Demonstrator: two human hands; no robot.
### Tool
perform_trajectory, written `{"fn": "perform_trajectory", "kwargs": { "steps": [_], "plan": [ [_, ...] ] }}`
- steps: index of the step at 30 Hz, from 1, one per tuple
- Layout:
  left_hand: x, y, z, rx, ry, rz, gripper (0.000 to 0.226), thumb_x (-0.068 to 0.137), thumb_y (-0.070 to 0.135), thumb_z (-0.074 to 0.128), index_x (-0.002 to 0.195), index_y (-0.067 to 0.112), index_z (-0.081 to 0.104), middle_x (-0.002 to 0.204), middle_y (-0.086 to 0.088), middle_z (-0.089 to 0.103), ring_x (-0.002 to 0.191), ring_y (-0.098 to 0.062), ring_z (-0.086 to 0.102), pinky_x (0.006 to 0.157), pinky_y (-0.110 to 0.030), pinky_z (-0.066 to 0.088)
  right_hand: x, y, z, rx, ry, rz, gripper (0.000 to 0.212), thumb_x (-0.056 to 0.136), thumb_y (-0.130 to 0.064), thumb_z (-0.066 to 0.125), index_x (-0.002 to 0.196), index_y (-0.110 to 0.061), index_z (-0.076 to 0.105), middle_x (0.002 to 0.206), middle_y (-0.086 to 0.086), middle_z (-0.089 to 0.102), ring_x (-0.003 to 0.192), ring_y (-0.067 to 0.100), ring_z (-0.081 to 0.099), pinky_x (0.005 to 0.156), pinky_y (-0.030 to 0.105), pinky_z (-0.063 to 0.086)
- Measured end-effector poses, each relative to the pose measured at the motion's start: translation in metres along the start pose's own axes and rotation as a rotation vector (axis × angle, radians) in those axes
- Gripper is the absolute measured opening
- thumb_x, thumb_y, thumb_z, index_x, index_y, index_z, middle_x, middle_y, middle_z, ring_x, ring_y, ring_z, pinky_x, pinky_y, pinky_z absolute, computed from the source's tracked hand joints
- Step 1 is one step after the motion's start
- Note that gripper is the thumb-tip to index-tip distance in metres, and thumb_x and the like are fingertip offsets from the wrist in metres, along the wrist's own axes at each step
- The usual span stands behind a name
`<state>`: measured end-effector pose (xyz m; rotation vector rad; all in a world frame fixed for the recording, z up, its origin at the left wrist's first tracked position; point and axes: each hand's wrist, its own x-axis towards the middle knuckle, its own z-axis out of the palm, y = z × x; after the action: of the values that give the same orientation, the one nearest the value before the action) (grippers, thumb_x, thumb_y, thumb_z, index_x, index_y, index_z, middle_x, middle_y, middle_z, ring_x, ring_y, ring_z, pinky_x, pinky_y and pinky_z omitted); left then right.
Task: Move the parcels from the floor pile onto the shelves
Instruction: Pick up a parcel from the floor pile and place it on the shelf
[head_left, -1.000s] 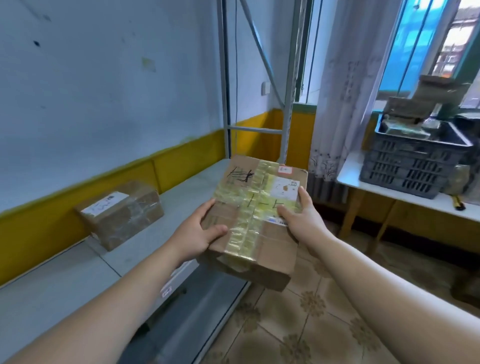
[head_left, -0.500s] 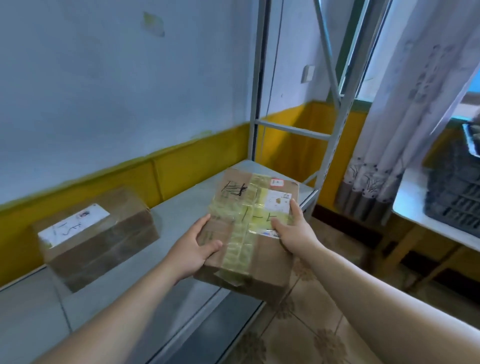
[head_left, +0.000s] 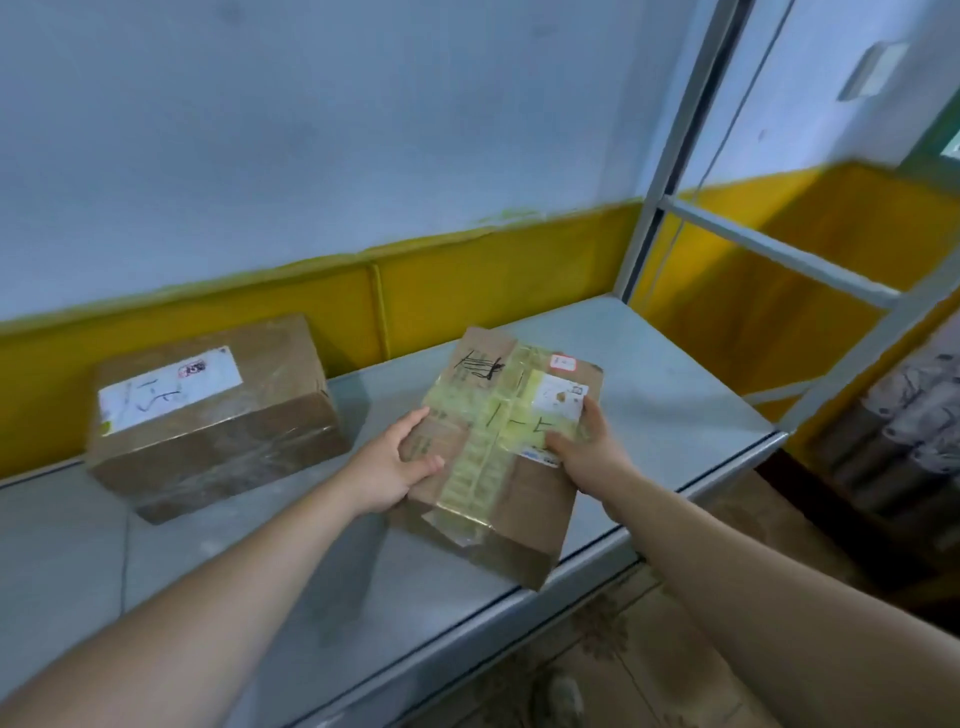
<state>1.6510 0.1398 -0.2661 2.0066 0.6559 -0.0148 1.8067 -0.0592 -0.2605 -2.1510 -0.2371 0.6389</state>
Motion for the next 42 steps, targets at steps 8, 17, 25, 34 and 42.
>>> {"fn": "perform_trajectory", "kwargs": {
  "steps": [8, 17, 25, 34, 42],
  "plan": [
    [0.038, 0.025, 0.015, 0.241, 0.179, -0.095, 0.063, 0.089, 0.036, 0.067, 0.146, 0.029, 0.040, 0.151, -0.002, 0.038, 0.135, -0.017, 0.040, 0.106, -0.024, 0.031, 0.083, -0.020, -0.042, -0.640, -0.054, -0.348, 0.078, 0.089, -0.058, 0.056, 0.153, -0.034, 0.020, 0.163, 0.007, 0.005, 0.150, 0.030, 0.005, 0.119, 0.046, 0.015],
    [0.005, 0.046, 0.061, 0.614, 0.329, -0.200, 0.078, 0.081, 0.068, 0.029, 0.147, 0.028, 0.037, 0.161, -0.003, 0.015, 0.149, -0.024, 0.004, 0.120, -0.040, 0.010, 0.131, -0.049, -0.054, -1.094, -0.237, -0.594, 0.083, 0.083, -0.082, 0.031, 0.154, -0.046, 0.009, 0.166, 0.000, -0.001, 0.148, 0.033, 0.012, 0.117, 0.048, 0.013],
    [0.005, 0.050, 0.055, 0.621, 0.238, -0.180, 0.136, 0.043, 0.101, -0.007, 0.153, 0.026, 0.022, 0.163, -0.001, 0.003, 0.149, -0.019, -0.004, 0.120, -0.039, 0.008, 0.106, -0.043, -0.047, -1.139, -0.138, -0.432, 0.076, 0.092, -0.073, 0.016, 0.157, -0.034, 0.006, 0.164, 0.011, 0.005, 0.142, 0.041, 0.022, 0.111, 0.052, 0.024],
    [0.011, 0.046, 0.041, 0.819, 0.077, -0.156, 0.080, 0.089, 0.073, 0.026, 0.155, 0.032, 0.003, 0.162, 0.002, -0.015, 0.148, -0.019, -0.016, 0.120, -0.046, 0.002, 0.079, -0.036, -0.045, -1.146, -0.123, -0.521, 0.080, 0.092, -0.073, 0.021, 0.156, -0.023, 0.016, 0.165, 0.009, -0.001, 0.149, 0.038, -0.003, 0.118, 0.056, 0.006],
    [0.003, 0.015, -0.045, 0.884, 0.370, -0.289, 0.071, 0.094, 0.063, 0.033, 0.154, 0.030, 0.012, 0.163, -0.001, -0.006, 0.149, -0.023, -0.013, 0.118, -0.051, 0.001, 0.061, -0.031, -0.003, -1.124, -0.250, -0.623, 0.086, 0.084, -0.083, 0.017, 0.155, -0.040, -0.007, 0.165, 0.002, -0.013, 0.149, 0.036, -0.015, 0.117, 0.061, -0.009]
  ]
}}
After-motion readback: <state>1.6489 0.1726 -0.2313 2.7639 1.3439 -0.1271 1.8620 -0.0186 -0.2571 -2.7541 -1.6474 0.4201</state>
